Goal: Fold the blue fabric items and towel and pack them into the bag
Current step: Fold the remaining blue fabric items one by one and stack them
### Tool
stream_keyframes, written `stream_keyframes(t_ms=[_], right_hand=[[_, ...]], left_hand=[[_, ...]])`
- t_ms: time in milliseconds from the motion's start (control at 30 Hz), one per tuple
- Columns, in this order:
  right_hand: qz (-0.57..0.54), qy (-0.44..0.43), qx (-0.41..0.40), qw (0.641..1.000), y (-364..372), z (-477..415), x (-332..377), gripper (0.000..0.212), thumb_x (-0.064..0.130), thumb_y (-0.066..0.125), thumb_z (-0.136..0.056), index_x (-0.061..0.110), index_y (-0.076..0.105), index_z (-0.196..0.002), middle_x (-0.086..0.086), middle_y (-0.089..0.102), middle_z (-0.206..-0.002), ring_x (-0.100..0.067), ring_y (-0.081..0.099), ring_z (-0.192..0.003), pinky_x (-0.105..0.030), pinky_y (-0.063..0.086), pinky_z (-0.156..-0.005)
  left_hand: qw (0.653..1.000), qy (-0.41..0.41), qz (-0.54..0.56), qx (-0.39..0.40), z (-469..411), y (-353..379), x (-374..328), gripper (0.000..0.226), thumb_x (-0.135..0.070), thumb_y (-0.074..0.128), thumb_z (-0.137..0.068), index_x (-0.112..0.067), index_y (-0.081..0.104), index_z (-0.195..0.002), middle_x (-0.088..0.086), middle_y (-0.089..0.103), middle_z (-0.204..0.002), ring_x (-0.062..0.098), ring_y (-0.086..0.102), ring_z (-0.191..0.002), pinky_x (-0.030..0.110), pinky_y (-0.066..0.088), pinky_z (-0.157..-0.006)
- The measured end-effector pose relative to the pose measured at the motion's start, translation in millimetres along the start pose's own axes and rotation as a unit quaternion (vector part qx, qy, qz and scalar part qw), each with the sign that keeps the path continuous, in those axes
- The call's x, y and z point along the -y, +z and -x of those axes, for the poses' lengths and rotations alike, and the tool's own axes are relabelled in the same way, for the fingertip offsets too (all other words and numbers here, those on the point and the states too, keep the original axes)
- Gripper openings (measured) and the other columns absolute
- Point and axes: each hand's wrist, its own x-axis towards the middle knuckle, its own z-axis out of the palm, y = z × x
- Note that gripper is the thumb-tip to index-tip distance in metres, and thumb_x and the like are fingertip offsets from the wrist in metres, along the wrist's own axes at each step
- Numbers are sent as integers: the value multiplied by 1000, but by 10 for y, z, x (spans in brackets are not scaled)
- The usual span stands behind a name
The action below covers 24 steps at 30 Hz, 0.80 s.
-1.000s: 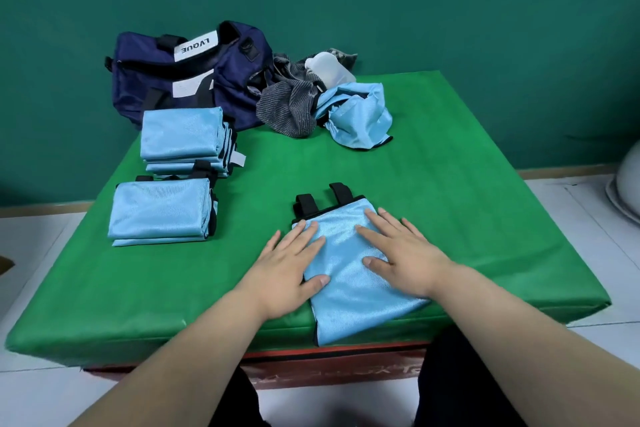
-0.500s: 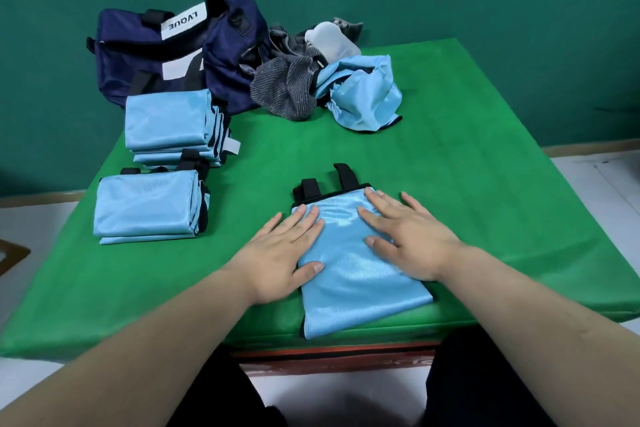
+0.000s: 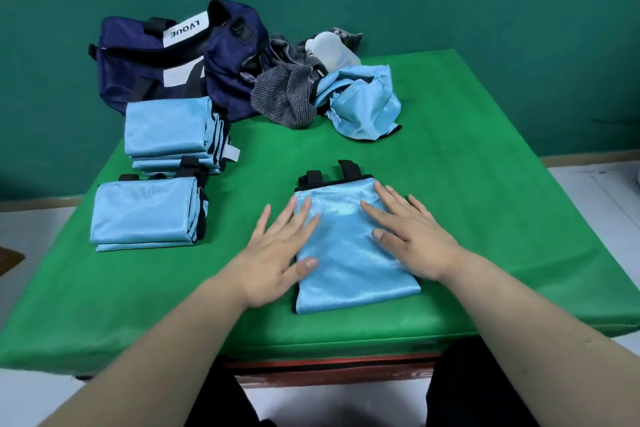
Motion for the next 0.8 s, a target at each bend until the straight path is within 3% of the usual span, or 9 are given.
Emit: stream_keyframes(t_ms=[133,233,300,433,567,700,800], right_hand=[[53,-19,16,998,90,189,37,70,65,9,-91,40,10,-157,19,-23,-161,-1,-26,-146,-37,-10,-123],[16,-4,-26,1000,106,291,78,58,56,29,-102,37,20,-156,17,-13,-163,-2,-19,-148,-39,-1,-125],[-10,0,-64,998,150,399,87,55,49,39,-103,36,27,-155,18,-4,-163,-1,-11,-149,-39,6,-125],[-4,-20,-115,993,280,699,87,49,51,41,-101,37,43,-148,19,16,-162,-5,8,-151,-40,21,-122],[-41,-26,-184,982,366,846,98,47,54,42,-96,31,63,-131,13,45,-150,-13,33,-144,-44,34,-116],[-84,-54,-235,967,436,931,90,37,48,60,-85,25,73,-111,11,59,-130,-12,46,-131,-35,38,-111],[-71,-57,-235,968,497,985,93,32,41,66,-80,22,74,-105,8,63,-123,-13,49,-128,-30,36,-110]], left_hand=[[998,-24,-59,4,165,161,-112,76,-71,16,-98,-30,-11,-156,-11,-33,-158,4,-37,-141,45,-23,-117],[997,-35,-62,-36,208,163,-159,78,-74,13,-95,-30,-4,-156,-9,-28,-160,5,-33,-143,44,-20,-118],[994,-41,-64,-84,286,223,-208,83,-77,6,-92,-27,10,-158,-6,-17,-164,6,-25,-147,44,-12,-119],[988,-70,-8,-136,579,449,-318,75,-74,15,-95,-31,24,-155,-12,-3,-165,3,-12,-150,37,-5,-121],[980,-26,11,-196,718,601,-379,59,-67,26,-98,-37,39,-147,-17,9,-164,5,6,-151,34,6,-121],[966,-25,57,-252,669,628,-391,54,-63,38,-92,-35,58,-135,-19,32,-155,4,20,-148,36,20,-120],[964,-36,88,-250,684,680,-398,57,-63,38,-89,-34,60,-133,-26,38,-147,0,28,-143,37,25,-119]])
